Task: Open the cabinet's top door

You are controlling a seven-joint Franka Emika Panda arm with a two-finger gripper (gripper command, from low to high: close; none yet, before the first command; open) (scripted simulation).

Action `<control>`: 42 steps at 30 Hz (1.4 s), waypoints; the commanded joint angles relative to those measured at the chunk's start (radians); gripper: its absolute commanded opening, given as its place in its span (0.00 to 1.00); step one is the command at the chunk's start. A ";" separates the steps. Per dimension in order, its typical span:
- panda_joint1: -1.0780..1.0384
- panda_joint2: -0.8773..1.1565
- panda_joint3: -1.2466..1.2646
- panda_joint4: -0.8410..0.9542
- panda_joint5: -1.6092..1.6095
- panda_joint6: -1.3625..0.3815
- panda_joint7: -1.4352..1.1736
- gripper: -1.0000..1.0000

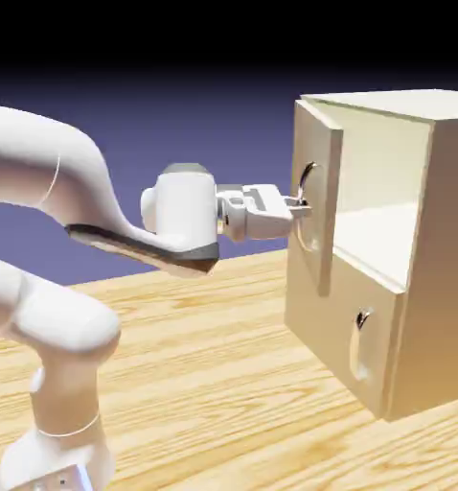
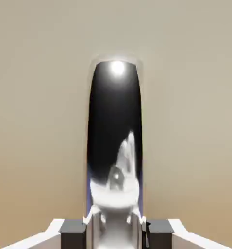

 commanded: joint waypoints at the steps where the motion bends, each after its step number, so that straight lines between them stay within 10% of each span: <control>1: -0.022 -0.003 0.036 -0.010 0.032 -0.008 0.000 0.00; 16: -0.348 -0.073 0.547 -0.078 0.468 0.007 -0.015 0.00; 42: -0.453 0.281 1.403 0.372 1.384 -0.959 -0.067 0.00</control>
